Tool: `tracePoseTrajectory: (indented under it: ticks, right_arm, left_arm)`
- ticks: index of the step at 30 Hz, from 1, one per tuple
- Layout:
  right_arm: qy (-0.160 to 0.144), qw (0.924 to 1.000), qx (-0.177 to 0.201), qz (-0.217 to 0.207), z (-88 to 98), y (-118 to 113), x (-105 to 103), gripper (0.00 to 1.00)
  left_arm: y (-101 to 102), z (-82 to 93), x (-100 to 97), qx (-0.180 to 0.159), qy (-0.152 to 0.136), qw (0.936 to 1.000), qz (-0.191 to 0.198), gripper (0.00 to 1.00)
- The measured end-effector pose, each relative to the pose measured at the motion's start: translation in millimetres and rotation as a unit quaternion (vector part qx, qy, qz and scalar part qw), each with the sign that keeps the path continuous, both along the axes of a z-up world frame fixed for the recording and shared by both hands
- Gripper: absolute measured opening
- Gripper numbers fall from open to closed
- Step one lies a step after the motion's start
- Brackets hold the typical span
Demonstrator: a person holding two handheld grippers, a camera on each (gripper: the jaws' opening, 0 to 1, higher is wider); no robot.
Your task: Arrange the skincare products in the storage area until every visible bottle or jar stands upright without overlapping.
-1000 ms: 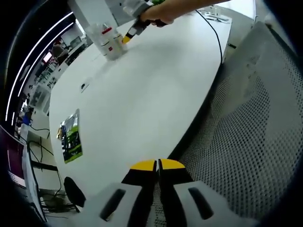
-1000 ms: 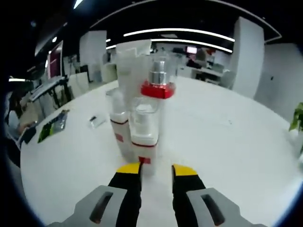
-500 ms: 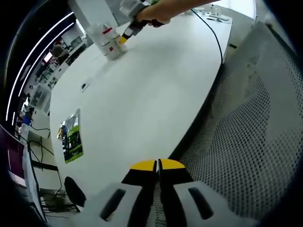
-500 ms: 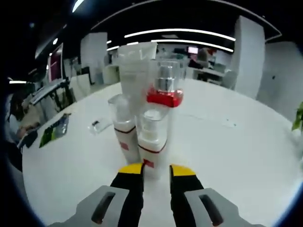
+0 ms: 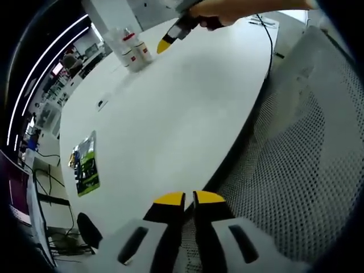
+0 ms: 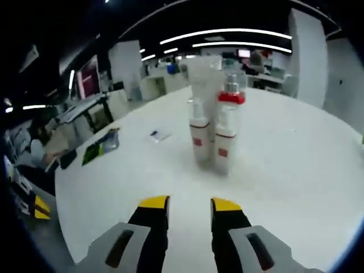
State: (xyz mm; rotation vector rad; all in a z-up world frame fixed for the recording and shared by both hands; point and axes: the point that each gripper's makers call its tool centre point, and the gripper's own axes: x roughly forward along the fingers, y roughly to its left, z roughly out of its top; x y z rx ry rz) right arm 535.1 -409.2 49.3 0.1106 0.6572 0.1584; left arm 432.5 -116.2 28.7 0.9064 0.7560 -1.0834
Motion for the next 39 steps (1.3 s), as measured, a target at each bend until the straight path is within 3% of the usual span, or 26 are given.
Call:
tracePoseTrajectory:
  ticks: [2,6,13,17,21,25,28,30,32,36,39]
  right_arm:
    - [-0.005,0.9989,0.027,0.037,7.4,22.4,-14.0,0.31]
    - [-0.011,0.9967,0.046,0.065,21.5,49.6,-39.1,0.31]
    - [-0.014,0.9948,0.053,0.086,35.6,79.6,-70.0,0.34]
    - [-0.003,0.9935,0.048,0.103,42.9,93.8,-92.7,0.38]
    - [0.000,0.9917,0.042,0.121,48.7,107.0,-116.6,0.37]
    - [0.023,0.9890,0.006,0.146,42.6,115.0,-141.5,0.37]
    - [0.027,0.9892,0.006,0.144,42.5,119.2,-152.5,0.37]
    - [0.038,0.9885,0.001,0.147,40.5,122.7,-161.2,0.38]
    - [0.047,0.9864,-0.028,0.155,37.9,123.5,-167.8,0.37]
    - [0.051,0.9851,-0.030,0.162,37.4,137.4,-171.2,0.38]
    - [0.062,0.9784,-0.083,0.179,34.4,136.7,-171.5,0.37]
  left_arm:
    - [-0.1,0.2,-0.2,-0.001,0.000,1.0000,0.000,0.10]
    - [0.2,-0.9,-1.4,0.000,0.001,1.0000,-0.002,0.11]
    - [-2.5,1.8,-1.7,-0.014,0.018,0.9997,0.007,0.19]
    - [-7.5,9.7,4.2,-0.052,0.057,0.9958,0.050,0.25]
    - [-19.7,27.7,35.8,-0.134,0.079,0.9793,0.129,0.33]
    - [-14.2,32.0,81.0,-0.172,0.077,0.9623,0.196,0.40]
    - [-3.2,30.3,113.8,-0.179,0.067,0.9551,0.226,0.48]
    - [3.1,27.9,131.9,-0.176,0.062,0.9544,0.233,0.53]
    - [15.5,23.4,157.2,-0.165,0.049,0.9534,0.248,0.58]
    - [24.6,17.2,196.7,-0.164,0.039,0.9536,0.249,0.71]
    - [27.9,15.3,220.4,-0.156,0.026,0.9574,0.241,0.75]
